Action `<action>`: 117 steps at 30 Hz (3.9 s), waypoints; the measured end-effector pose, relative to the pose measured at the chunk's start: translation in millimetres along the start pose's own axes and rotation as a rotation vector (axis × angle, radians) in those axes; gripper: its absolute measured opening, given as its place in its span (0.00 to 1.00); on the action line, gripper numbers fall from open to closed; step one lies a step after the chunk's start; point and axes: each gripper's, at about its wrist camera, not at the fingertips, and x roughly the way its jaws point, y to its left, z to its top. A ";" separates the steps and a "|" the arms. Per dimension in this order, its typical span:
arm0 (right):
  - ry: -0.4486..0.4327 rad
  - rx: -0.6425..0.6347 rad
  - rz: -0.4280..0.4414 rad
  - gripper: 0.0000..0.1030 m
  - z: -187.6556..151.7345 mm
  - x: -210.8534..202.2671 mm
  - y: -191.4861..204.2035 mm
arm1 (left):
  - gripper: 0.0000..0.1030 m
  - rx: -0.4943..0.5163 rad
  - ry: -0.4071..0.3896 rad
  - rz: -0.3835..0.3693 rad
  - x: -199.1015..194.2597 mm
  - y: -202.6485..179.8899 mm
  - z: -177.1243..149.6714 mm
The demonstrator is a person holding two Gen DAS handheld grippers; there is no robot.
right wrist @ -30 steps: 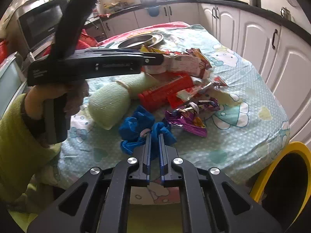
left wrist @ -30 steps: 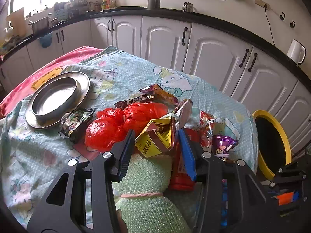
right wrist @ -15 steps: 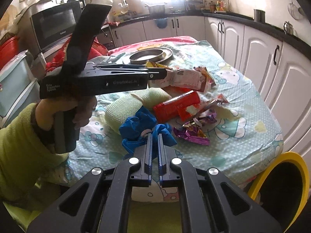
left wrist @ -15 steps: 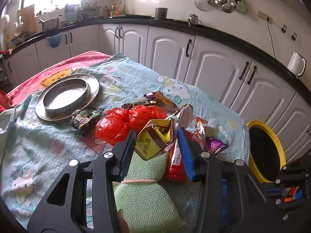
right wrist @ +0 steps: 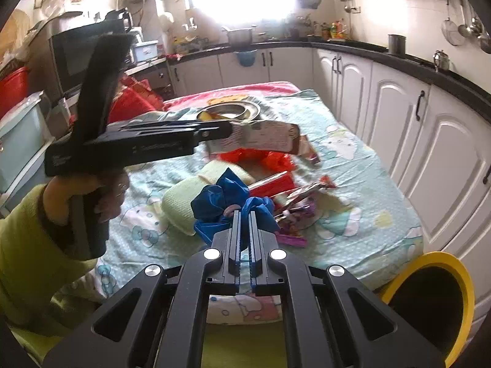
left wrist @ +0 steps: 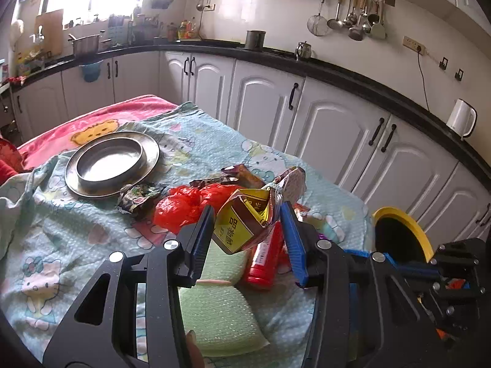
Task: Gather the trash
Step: 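Carry the snack box and blue gloves over the yellow bin with both tools, then open both tools to drop the snack box and gloves into the bin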
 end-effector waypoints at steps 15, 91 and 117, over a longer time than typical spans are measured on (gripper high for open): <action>-0.109 0.066 -0.118 0.04 6.7 -38.3 -35.8 | 0.35 0.034 -0.039 -0.037 -13.6 -34.6 9.9; -0.054 0.579 -0.488 0.04 -122.6 -125.8 -237.9 | 0.36 0.445 0.239 -0.308 74.4 -256.4 -71.0; -0.045 0.657 -0.440 0.34 -134.3 -123.3 -248.0 | 0.84 0.306 0.267 -0.286 85.0 -240.7 -66.0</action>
